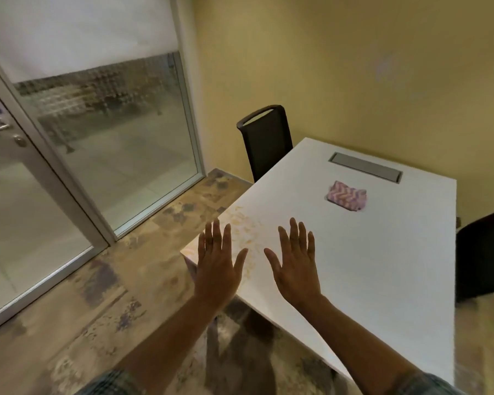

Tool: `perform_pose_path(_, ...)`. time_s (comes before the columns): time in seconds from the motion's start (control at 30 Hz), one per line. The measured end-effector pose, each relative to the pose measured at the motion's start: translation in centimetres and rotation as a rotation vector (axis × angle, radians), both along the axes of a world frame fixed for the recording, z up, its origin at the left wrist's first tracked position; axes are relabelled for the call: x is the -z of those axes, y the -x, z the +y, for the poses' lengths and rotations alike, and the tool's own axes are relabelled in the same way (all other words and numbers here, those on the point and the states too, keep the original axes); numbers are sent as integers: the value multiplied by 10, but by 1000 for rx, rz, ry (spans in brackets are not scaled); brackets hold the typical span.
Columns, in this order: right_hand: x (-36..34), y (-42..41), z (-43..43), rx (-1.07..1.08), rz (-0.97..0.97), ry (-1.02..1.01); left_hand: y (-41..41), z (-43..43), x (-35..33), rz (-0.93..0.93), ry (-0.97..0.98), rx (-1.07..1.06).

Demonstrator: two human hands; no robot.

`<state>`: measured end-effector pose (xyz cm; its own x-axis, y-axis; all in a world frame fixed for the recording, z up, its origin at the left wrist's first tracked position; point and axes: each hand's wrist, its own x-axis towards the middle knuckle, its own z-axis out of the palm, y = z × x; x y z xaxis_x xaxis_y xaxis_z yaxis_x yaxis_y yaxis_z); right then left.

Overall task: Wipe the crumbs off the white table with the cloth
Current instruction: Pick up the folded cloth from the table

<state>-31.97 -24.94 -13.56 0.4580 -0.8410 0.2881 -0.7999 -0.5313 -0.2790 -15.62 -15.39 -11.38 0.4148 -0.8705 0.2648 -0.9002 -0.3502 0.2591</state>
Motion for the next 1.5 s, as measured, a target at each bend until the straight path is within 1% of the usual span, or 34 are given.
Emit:
perform_pose_path(0.2,24,49,-42,50,2,-13,37,-46,12,22,67,60)
perform_pose_path(0.3,33,69,-58,76,36,-4,50,-67,21,19,57,80)
perform_pose_path(0.43,39,83,-75,119,23,-22,61,-94,31,11,59,146)
perform_pose_path(0.67,50,80,-104,223,0,-59,50,-154,45,7,42,274)
perform_pose_path(0.83,57,60,-124,333,-38,-66,25,-194,54,45,26,375)
perform_pose_path(1.07,59,40,-155,498,-27,-67,-8,-246,71,26,-7,529)
perform_pose_path(1.3,60,53,-197,570,-43,-55,9,-300,86,73,-59,597)
perform_pose_path(1.5,71,80,-243,560,-68,-82,44,-342,89,102,-71,564)
